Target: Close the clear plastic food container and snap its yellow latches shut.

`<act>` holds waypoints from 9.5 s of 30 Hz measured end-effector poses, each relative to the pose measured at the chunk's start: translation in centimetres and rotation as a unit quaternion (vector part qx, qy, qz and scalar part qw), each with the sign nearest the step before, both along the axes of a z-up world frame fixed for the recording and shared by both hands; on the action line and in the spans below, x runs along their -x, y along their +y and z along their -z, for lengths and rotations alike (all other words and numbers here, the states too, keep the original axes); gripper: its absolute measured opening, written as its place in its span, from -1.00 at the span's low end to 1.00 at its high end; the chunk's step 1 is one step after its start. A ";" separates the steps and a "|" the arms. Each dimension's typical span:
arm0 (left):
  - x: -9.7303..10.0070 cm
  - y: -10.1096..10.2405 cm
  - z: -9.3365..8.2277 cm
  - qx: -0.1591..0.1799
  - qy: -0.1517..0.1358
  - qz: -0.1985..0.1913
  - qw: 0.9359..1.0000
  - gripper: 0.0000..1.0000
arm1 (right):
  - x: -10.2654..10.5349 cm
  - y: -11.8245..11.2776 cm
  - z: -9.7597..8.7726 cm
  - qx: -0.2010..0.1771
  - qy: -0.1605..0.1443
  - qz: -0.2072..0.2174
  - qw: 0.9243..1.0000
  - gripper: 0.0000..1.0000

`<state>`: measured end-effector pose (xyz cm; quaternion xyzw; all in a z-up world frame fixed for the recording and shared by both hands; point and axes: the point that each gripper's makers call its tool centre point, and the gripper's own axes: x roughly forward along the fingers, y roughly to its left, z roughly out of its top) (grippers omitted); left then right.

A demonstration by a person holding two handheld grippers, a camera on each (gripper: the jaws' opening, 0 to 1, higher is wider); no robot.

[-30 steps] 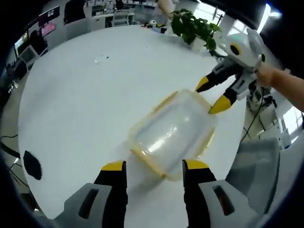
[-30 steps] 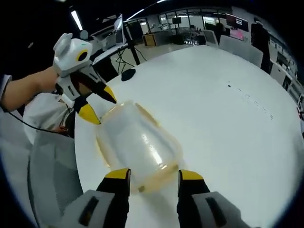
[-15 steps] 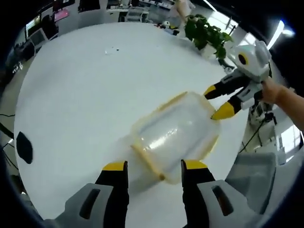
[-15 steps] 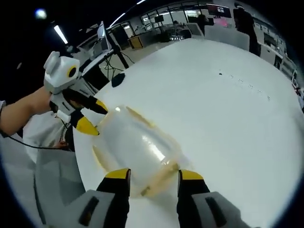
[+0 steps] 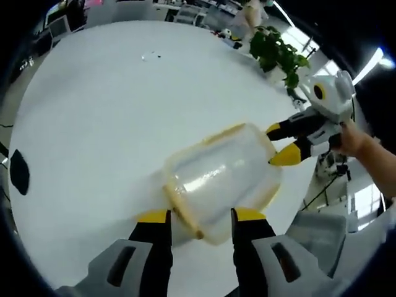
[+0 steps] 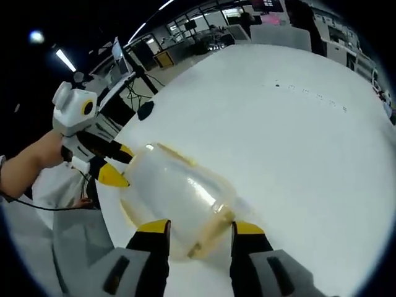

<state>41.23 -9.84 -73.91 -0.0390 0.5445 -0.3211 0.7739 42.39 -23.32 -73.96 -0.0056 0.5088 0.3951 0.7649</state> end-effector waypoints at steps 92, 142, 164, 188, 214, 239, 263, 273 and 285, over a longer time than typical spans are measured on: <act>-0.3 0.2 -1.3 -0.074 -0.093 0.201 0.972 -0.24 | 0.8 -0.1 -1.4 0.104 -0.061 -0.190 0.974 -0.29; -0.4 -2.7 -2.4 -0.095 -0.168 0.381 0.904 -0.26 | 1.2 2.9 -2.1 0.105 -0.108 -0.326 0.933 -0.36; -0.8 -5.0 -2.6 -0.079 -0.176 0.379 0.905 -0.28 | 1.1 5.5 -2.4 0.075 -0.121 -0.338 0.931 -0.37; 0.6 -6.0 -2.1 -0.072 -0.177 0.373 0.908 -0.29 | -0.9 6.3 -3.0 0.071 -0.133 -0.331 0.931 -0.38; 2.8 -5.9 -1.3 -0.101 -0.210 0.375 0.897 -0.06 | -1.9 7.9 -1.8 0.064 -0.109 -0.359 0.925 -0.28; 2.2 -5.9 -0.8 -0.142 -0.279 0.346 0.885 -0.12 | -1.8 8.0 -0.5 0.071 -0.071 -0.393 0.914 -0.26; 1.5 -5.5 -0.2 -0.142 -0.270 0.326 0.895 -0.26 | -2.2 7.9 -0.1 0.076 -0.009 -0.414 0.907 -0.45; 1.2 -5.5 -0.2 -0.146 -0.276 0.334 0.890 -0.23 | -2.1 8.0 -0.1 0.078 -0.017 -0.412 0.908 -0.42; 1.3 -5.9 -0.8 -0.138 -0.275 0.319 0.897 -0.17 | -2.1 8.1 -0.4 0.070 -0.035 -0.398 0.914 -0.38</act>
